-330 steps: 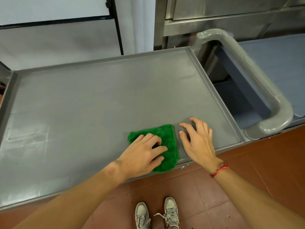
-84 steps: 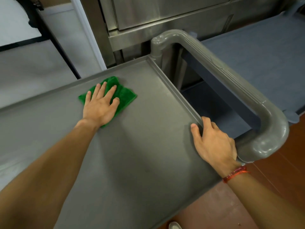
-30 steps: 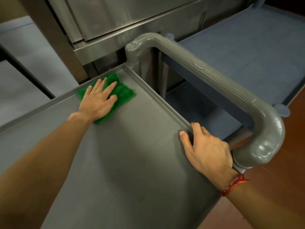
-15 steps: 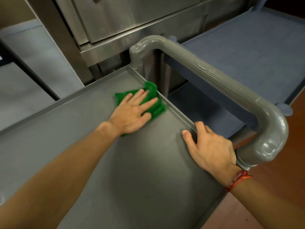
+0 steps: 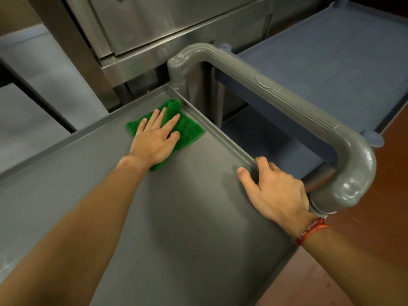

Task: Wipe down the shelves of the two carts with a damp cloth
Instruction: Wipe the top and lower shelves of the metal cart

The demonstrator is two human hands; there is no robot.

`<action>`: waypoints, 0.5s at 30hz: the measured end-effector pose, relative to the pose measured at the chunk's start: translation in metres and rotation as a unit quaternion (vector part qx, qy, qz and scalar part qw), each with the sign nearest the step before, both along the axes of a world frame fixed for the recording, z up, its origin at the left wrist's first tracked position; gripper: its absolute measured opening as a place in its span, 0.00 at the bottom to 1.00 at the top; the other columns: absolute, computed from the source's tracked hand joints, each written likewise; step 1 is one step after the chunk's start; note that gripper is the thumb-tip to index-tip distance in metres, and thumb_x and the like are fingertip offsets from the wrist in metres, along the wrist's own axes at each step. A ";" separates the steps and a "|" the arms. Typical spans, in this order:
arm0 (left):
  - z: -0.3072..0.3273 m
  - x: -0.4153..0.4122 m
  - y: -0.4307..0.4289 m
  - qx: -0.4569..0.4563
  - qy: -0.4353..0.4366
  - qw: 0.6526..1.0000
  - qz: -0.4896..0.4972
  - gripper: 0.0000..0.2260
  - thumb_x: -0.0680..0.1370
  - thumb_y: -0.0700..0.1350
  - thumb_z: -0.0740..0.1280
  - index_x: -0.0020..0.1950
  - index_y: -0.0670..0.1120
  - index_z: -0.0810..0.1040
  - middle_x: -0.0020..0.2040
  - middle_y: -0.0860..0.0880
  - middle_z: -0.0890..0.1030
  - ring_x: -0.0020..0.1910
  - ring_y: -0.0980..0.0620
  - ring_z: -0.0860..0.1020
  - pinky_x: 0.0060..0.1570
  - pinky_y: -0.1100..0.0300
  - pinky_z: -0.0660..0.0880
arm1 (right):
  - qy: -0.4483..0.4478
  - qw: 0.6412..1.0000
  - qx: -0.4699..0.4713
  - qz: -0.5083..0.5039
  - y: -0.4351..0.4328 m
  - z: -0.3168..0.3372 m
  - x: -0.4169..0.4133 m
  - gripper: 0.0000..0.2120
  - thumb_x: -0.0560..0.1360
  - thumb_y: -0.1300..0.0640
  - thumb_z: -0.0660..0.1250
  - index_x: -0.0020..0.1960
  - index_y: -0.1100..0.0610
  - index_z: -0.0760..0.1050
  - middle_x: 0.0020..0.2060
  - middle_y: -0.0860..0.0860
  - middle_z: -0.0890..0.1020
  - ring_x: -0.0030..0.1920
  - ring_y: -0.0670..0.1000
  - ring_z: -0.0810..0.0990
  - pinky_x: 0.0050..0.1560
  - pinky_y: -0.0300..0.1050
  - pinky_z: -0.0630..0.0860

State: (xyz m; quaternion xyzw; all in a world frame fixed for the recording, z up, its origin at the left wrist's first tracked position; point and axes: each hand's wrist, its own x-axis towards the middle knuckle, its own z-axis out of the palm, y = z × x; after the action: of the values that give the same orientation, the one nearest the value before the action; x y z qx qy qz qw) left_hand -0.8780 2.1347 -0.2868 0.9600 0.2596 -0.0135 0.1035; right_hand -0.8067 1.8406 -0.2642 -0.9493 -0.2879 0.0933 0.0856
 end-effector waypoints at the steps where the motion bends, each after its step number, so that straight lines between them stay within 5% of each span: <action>1: 0.001 0.000 -0.006 0.007 0.000 1.000 -0.006 0.23 0.84 0.55 0.51 0.80 0.61 0.51 0.82 0.51 0.47 0.80 0.53 0.42 0.77 0.51 0.40 | 0.001 1.000 0.001 0.000 0.000 0.001 0.000 0.26 0.79 0.31 0.45 0.62 0.50 0.65 0.54 0.51 0.79 0.50 0.59 0.81 0.44 0.51 0.68; 10: 0.004 -0.035 -0.119 0.037 -0.005 0.982 -0.184 0.29 0.77 0.58 0.45 0.79 0.59 0.59 0.81 0.48 0.54 0.80 0.48 0.50 0.77 0.42 0.48 | 0.071 0.997 0.010 -0.010 0.001 0.010 0.002 0.32 0.77 0.29 0.41 0.64 0.51 0.65 0.61 0.55 0.76 0.59 0.64 0.77 0.55 0.58 0.69; 15: 0.006 -0.064 -0.160 -0.020 0.010 0.964 -0.266 0.26 0.80 0.56 0.43 0.80 0.60 0.53 0.82 0.51 0.46 0.80 0.52 0.41 0.77 0.48 0.38 | 0.109 0.994 0.027 -0.014 0.002 0.011 0.004 0.30 0.77 0.29 0.40 0.60 0.49 0.67 0.61 0.54 0.76 0.60 0.62 0.77 0.57 0.58 0.67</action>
State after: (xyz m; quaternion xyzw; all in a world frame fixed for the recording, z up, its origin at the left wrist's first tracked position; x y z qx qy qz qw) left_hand -0.9418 1.9743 -0.2808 0.9921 -0.0043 -0.0554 0.1123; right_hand -0.8029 1.8424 -0.2528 -0.9348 -0.2658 0.1874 0.1432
